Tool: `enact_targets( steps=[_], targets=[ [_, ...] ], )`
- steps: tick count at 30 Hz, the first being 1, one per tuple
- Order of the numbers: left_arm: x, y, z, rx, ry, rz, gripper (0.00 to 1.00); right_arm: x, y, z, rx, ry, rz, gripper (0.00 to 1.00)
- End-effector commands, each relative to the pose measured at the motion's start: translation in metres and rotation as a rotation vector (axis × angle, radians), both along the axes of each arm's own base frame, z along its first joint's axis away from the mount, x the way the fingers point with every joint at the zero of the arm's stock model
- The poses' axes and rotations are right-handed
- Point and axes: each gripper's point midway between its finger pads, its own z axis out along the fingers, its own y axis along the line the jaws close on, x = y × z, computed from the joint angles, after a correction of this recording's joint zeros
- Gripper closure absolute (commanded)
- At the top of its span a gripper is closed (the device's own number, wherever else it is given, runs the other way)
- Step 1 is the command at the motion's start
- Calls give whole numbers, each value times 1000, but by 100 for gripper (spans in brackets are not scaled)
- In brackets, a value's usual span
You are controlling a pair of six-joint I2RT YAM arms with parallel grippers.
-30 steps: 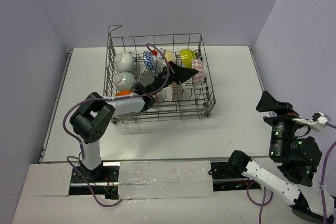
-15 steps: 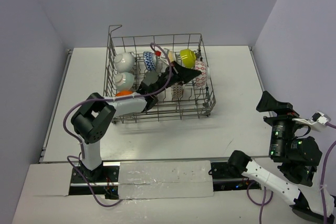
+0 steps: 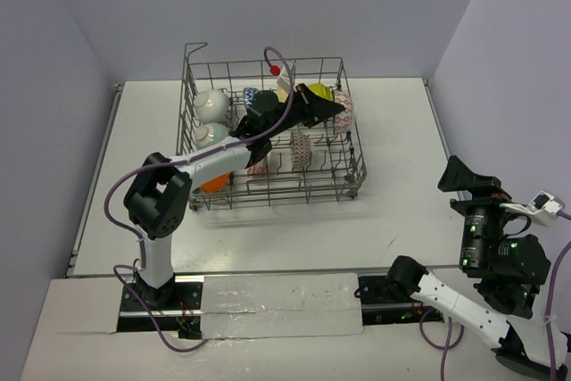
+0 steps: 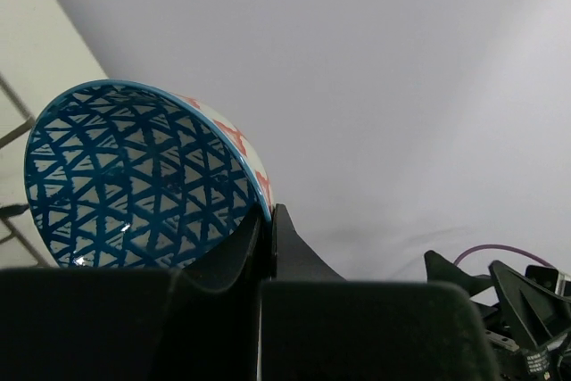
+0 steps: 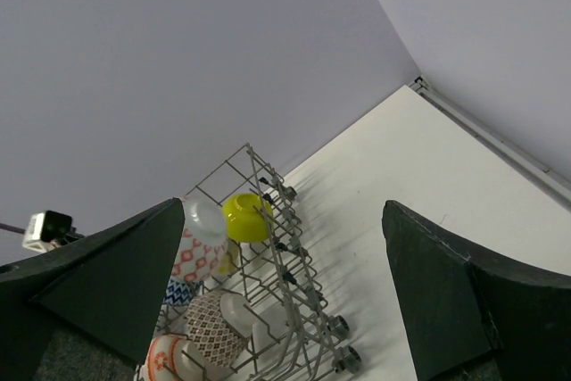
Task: Load the bowls into the dish rack
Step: Insert the bowl into the dish rack.
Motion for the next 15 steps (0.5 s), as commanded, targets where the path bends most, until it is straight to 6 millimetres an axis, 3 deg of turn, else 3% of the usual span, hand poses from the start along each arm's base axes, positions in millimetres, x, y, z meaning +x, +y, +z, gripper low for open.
enact_targets(
  steps=[1, 7, 15],
  targets=[
    [-4, -4, -4, -28, 41, -47, 100, -1, -3, 1, 34, -12, -11, 1],
    [-5, -5, -25, 20, 105, -56, 100, -1, -3, 1, 37, -12, -12, 1],
    [2, 3, -37, 14, 180, -43, 100, -1, -4, 0, 38, -9, -16, 1]
  ],
)
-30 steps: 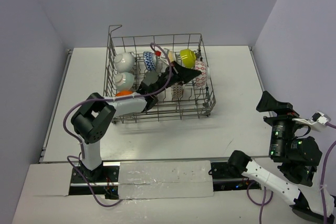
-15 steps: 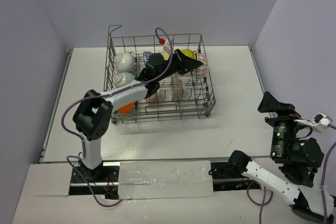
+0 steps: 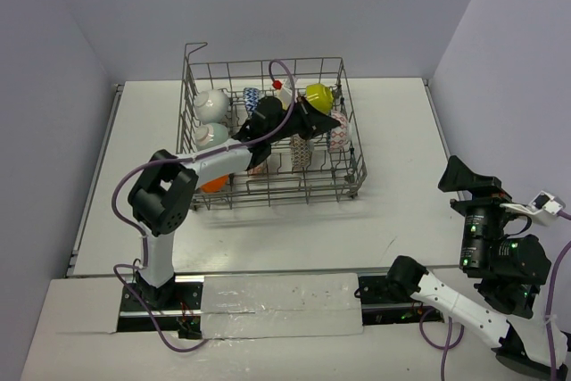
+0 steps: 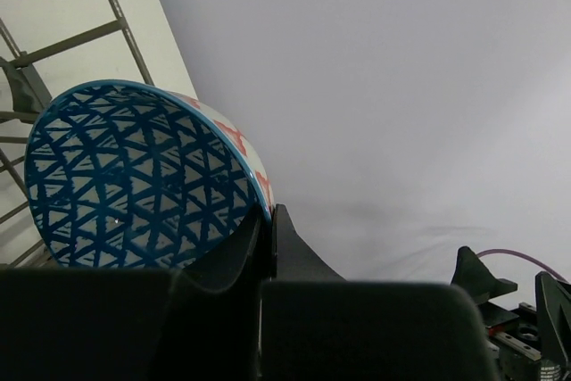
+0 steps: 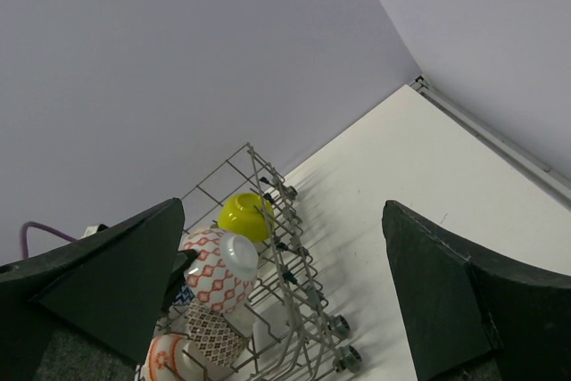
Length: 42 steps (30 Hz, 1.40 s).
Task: Load the bowls into the dish rack
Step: Insert the bowl into the dish rack.
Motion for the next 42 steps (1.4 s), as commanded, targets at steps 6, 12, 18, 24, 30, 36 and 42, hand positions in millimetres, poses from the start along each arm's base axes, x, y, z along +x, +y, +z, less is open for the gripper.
enact_targets(
  steps=[6, 12, 18, 24, 30, 36, 42],
  targets=[
    [5, 13, 24, -116, 1, 62, 100, -1, -4, 0, 36, -9, -20, 1],
    [9, 21, 18, -140, -2, 141, 100, -1, -4, 0, 37, -9, -18, 1],
    [8, 15, 15, -170, -2, 156, 100, 0, -3, 0, 31, -2, -15, 1],
    [8, 8, 13, -197, 11, 137, 100, 1, -3, -1, 28, 4, -16, 1],
    [2, 14, 7, -182, 2, 146, 100, 1, -3, -2, 29, 8, -17, 1],
    [-2, 10, -10, -136, 22, 106, 100, 0, -5, -3, 33, 10, -19, 1],
    [-4, 10, -20, -126, 38, 98, 100, 0, -6, -4, 39, 11, -20, 1]
  ],
)
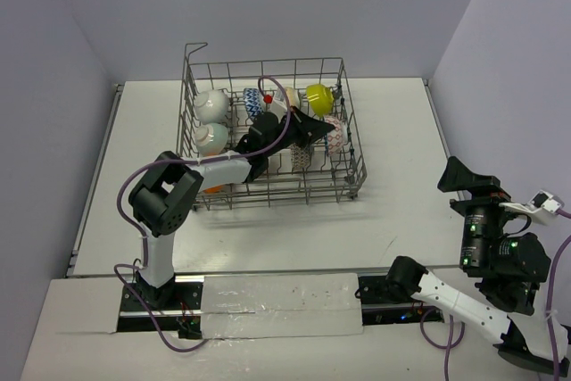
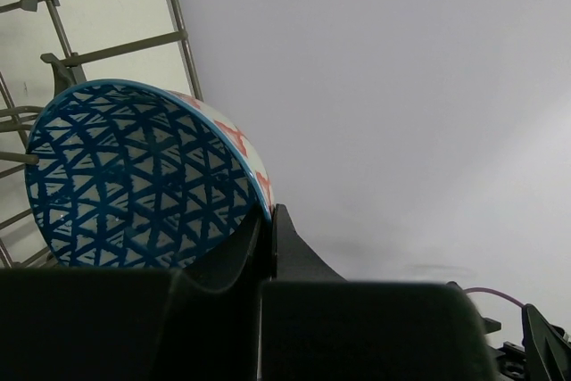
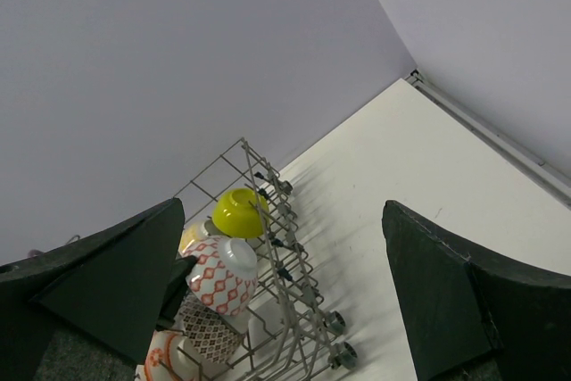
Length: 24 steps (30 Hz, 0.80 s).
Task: Load the bowls into the dish rack
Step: Insert the bowl into the dish rack.
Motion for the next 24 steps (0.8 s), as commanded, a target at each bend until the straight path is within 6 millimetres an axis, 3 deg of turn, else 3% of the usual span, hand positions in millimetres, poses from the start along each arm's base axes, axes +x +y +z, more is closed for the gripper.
enact_targets(
  steps=[1, 9, 24],
  targets=[
    [-8, -1, 4, -35, -42, -22, 100, -1, -5, 0, 37, -6, -20, 1],
    [-11, 4, -10, 15, -20, -12, 100, -1, -5, 0, 42, -7, -15, 1],
    [-4, 7, -34, 95, 35, 14, 79, -3, -9, -1, 63, -11, -9, 1]
  ],
)
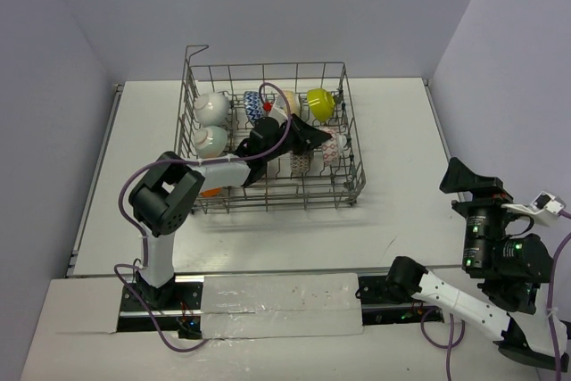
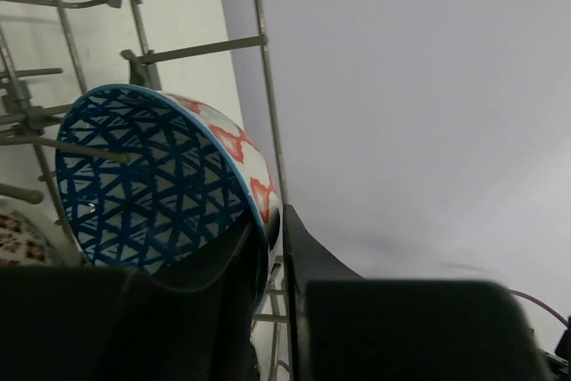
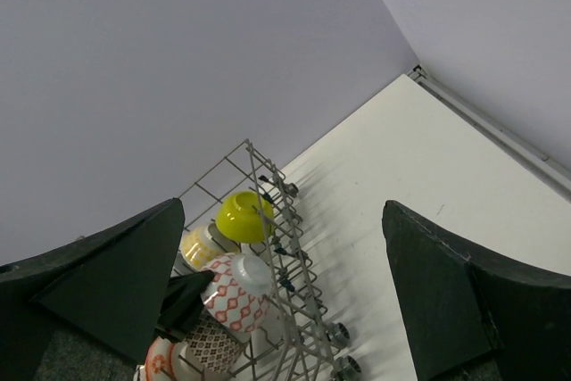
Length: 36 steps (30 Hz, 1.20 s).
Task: Load the bowls into the dish rack
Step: Insert the bowl into the dish rack.
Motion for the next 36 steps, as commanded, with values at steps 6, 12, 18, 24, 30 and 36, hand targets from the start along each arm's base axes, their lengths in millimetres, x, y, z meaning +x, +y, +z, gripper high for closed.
enact_targets(
  steps=[6, 12, 18, 24, 30, 36],
  targets=[
    [6, 3, -12, 60, 0, 16, 78, -2, -7, 2, 54, -14, -9, 1],
    [9, 2, -19, 100, 10, 12, 74, -3, -7, 1, 59, -14, -7, 1],
    [11, 4, -18, 119, 9, 16, 70, -3, -8, 1, 62, -15, -7, 1],
    [10, 5, -12, 112, 1, 22, 68, -3, -7, 1, 61, -14, -2, 1],
    [10, 11, 11, 117, -73, 48, 66, -2, -5, 1, 52, -11, 2, 1],
    [15, 23, 34, 162, -149, 109, 48, 0, -3, 1, 37, -3, 2, 1]
  ],
)
